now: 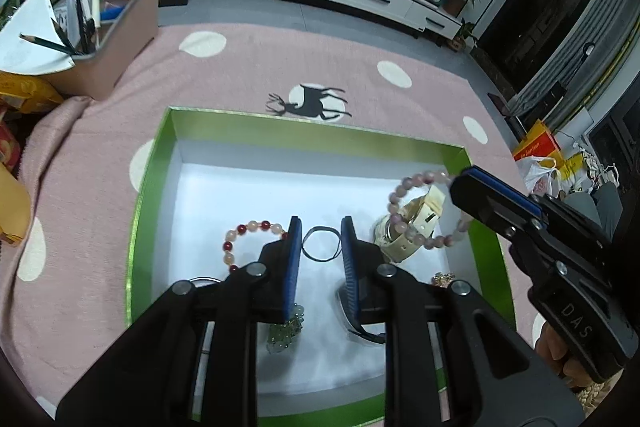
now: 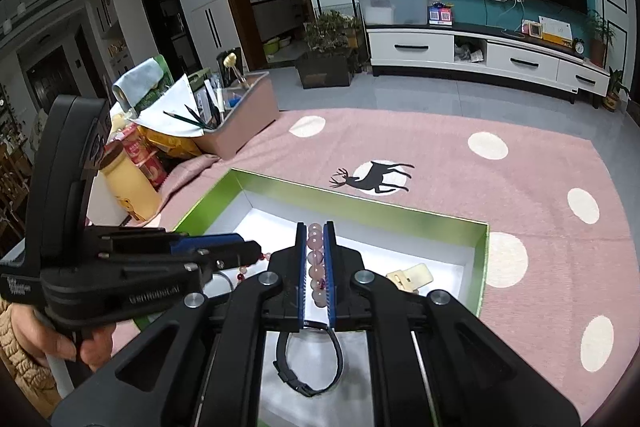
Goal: Organize jewelry
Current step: 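Carry the pink bracelet and silver ring into the green box and open both tools, then move both tools back to the wooden bead bracelet and patterned ring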
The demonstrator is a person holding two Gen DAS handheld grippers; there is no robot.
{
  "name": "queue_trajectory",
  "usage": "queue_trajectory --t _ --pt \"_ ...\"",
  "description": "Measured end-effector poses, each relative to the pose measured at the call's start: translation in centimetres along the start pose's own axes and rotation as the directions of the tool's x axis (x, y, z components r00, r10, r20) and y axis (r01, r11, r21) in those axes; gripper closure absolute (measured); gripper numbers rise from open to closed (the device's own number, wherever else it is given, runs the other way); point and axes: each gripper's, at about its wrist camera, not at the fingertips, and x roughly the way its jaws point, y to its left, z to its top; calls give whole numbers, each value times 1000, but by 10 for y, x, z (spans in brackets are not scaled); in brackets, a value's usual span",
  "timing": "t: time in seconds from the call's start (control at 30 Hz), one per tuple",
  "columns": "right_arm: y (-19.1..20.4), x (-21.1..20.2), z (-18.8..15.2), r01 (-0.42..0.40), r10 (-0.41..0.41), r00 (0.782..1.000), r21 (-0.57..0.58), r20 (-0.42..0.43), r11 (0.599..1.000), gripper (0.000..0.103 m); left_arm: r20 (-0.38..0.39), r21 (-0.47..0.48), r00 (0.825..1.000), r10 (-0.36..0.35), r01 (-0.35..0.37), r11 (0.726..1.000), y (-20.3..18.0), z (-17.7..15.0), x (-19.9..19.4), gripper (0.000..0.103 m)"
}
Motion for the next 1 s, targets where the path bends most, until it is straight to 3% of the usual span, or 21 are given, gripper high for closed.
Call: queue_trajectory --t 0.13,0.2,0.27,0.57,0.6,0.67,0.83,1.0 --pt "-2 8 0 -15 15 1000 11 -5 1000 94 -13 -3 1000 -1 1 1000 -1 -1 9 83" --pt "-4 7 0 -18 18 1000 16 0 1000 89 -14 -14 1000 0 0 1000 1 -1 11 73" --pt "-5 2 -1 -16 15 1000 23 14 1000 76 -7 -19 1000 2 -2 1000 3 0 11 65" --pt "-12 -40 -16 -18 14 996 42 84 999 75 63 -10 998 17 -16 1000 6 -12 -22 50" --pt "-11 -48 -19 -21 17 995 40 100 999 75 81 -8 996 25 -25 1000 6 -16 -30 49" --pt "-10 -61 -27 -28 23 992 40 127 999 75 101 -9 993 54 -53 999 8 -24 -43 36" --pt "-5 -89 -54 -52 47 989 38 138 998 75 190 -12 970 153 -153 988 16 -66 -88 34" --pt "3 -101 -87 -71 67 994 44 89 996 74 189 -22 957 221 -221 975 32 -109 -109 32"
